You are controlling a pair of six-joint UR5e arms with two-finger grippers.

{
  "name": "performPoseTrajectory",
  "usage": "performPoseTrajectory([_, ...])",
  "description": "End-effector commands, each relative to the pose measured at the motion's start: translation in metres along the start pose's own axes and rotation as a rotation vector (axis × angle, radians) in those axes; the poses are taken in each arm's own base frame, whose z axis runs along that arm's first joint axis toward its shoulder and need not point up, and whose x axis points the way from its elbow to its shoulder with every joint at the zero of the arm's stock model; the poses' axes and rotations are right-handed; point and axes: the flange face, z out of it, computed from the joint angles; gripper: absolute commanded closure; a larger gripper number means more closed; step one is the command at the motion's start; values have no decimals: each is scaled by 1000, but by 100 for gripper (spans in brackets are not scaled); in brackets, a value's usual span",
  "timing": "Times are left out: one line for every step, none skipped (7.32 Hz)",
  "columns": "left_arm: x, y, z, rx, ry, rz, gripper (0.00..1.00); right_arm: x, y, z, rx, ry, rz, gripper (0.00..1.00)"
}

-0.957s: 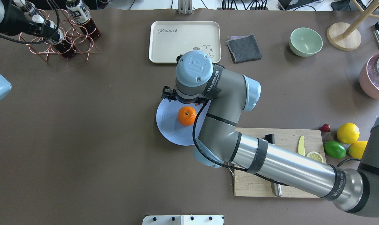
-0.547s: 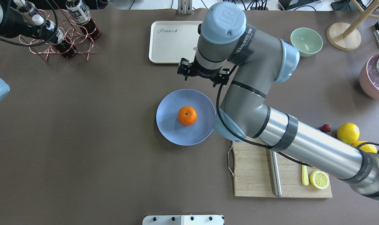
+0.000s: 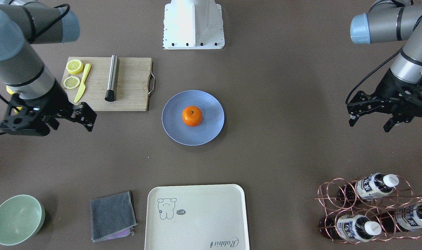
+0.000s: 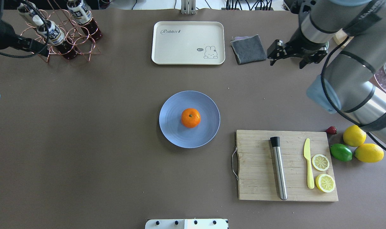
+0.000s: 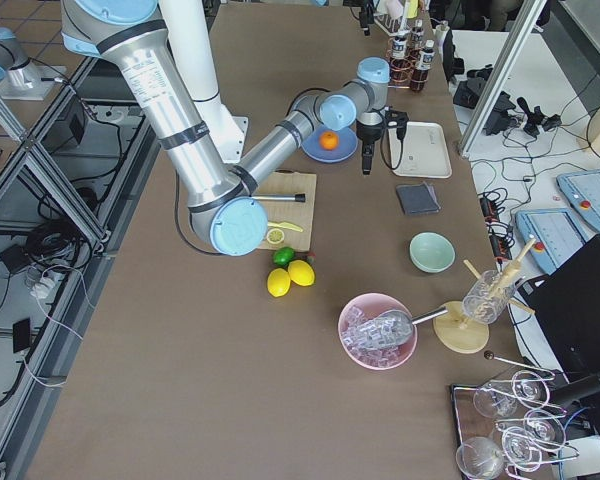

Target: Pick orange to plate

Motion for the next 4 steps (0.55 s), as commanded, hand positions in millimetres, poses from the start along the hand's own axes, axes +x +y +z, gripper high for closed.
performPoseTrajectory([-57,21,-8,-42,-2,65,2,167,-10,-14,-35,25,-114,0])
performPoseTrajectory([-99,33,-18,-65,-29,93,2,239,-2,-20,-43,36,-114,0])
performPoseTrajectory([-133,41,-30,-89,-58,97,2,304,16,-24,-62,16,-143,0])
performPoseTrajectory([-162,49,-43,-95,-76,86,2,360,32,-26,-70,10,-152,0])
